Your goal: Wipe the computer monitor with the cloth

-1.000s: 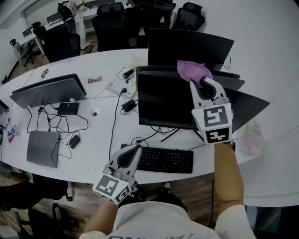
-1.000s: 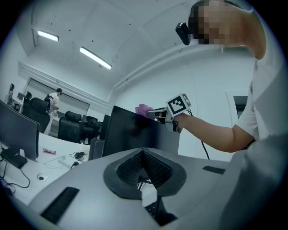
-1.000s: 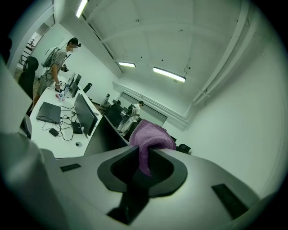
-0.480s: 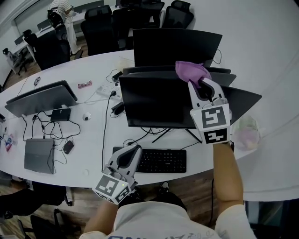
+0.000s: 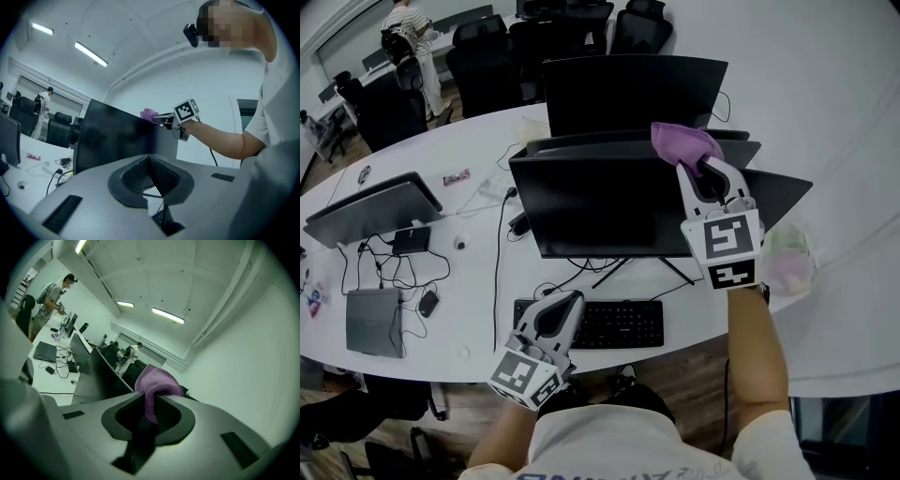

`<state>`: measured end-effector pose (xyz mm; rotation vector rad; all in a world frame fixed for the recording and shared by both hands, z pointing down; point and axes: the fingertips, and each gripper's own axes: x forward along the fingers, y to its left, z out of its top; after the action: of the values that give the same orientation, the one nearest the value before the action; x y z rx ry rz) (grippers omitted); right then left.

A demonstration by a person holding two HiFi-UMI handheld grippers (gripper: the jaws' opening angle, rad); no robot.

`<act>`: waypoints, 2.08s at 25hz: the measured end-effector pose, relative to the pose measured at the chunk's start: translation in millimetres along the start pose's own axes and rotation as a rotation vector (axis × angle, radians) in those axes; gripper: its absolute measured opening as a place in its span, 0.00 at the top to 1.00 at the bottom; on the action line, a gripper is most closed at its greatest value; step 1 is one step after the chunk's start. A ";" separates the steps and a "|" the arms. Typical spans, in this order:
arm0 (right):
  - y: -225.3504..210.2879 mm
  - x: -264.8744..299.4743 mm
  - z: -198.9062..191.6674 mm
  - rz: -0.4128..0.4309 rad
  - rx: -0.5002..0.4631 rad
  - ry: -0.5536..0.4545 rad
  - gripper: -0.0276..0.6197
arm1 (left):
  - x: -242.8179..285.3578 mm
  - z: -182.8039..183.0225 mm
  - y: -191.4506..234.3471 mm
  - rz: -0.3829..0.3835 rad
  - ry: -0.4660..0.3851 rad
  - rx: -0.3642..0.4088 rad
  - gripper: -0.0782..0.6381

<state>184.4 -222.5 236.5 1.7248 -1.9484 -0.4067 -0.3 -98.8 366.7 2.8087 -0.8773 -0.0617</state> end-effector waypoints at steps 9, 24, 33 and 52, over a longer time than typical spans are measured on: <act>-32.6 -14.7 -24.6 -0.042 0.012 0.016 0.85 | 27.7 -2.2 -21.8 -0.050 0.017 0.008 0.88; -99.5 -46.0 -79.2 -0.133 0.036 0.052 0.85 | 81.9 -13.3 -64.4 -0.131 0.029 0.007 0.88; -143.1 -63.7 -111.2 -0.187 0.034 0.077 0.85 | 115.3 -19.5 -88.3 -0.166 0.029 -0.002 0.88; -224.4 -98.5 -168.8 -0.291 0.087 0.097 0.85 | 172.5 -35.5 -131.3 -0.226 0.054 -0.002 0.88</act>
<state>470.8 -142.1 240.2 2.0533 -1.6742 -0.3359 218.6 -84.9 378.4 2.8800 -0.5451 -0.0197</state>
